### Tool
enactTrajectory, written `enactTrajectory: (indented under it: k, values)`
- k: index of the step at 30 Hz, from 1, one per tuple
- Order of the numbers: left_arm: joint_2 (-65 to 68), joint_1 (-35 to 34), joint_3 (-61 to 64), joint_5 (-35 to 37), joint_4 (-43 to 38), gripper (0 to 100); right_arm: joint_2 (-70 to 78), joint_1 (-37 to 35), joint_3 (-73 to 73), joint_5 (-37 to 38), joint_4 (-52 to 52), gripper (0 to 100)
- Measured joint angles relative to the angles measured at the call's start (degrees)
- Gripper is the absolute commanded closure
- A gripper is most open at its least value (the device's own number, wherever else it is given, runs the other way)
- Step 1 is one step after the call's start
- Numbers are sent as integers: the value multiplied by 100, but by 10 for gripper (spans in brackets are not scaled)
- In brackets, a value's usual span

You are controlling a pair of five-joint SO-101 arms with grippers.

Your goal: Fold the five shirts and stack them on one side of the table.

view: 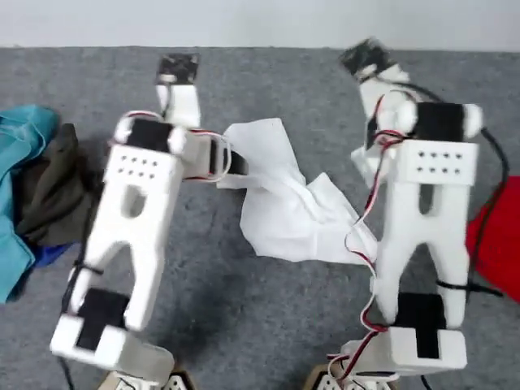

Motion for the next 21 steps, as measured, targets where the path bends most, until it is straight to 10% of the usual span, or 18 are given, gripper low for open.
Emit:
enactTrajectory:
  k: [13, 21]
  values:
    - [3376, 545, -2787, -325, -44, 754, 0, -501, 2277, 695, -220, 786]
    - [5231, 923, -5371, -519, 1327, 990, 0, 79, 2312, 712, -879, 786]
